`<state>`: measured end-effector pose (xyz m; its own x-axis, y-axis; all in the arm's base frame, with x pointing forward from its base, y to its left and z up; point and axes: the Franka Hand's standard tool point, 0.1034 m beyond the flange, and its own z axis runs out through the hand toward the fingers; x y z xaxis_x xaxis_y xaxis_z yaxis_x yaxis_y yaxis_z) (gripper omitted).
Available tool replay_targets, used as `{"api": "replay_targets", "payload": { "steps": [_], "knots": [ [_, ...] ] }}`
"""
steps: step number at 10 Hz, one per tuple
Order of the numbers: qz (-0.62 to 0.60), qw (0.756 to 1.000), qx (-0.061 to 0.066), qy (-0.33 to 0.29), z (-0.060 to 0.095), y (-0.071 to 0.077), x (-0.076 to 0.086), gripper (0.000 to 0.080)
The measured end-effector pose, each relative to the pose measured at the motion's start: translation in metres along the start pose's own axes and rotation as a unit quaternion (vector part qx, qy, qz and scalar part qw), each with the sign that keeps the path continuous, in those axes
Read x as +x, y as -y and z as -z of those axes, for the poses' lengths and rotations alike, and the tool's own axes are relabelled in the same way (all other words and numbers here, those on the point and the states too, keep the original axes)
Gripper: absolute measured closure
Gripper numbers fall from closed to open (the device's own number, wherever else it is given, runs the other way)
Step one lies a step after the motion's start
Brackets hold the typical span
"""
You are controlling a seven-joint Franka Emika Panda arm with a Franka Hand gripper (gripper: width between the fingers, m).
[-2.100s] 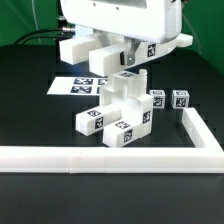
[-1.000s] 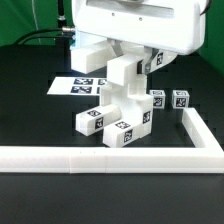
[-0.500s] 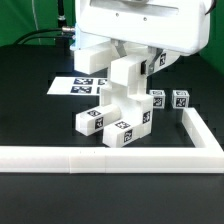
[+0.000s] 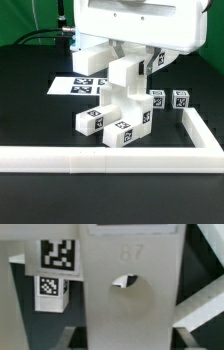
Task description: Assemble chair
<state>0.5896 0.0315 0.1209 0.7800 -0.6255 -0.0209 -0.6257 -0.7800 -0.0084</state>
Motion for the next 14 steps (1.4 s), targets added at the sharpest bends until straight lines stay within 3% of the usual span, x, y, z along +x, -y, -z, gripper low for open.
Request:
{"api": "replay_targets", "payload": {
  "steps": [7,14],
  "knots": [
    [-0.017,1.000,0.004,-0.005,-0.001,-0.004,-0.009,0.0515],
    [-0.012,1.000,-0.005,0.001,-0.014,-0.005,-0.016,0.0515]
  ]
}}
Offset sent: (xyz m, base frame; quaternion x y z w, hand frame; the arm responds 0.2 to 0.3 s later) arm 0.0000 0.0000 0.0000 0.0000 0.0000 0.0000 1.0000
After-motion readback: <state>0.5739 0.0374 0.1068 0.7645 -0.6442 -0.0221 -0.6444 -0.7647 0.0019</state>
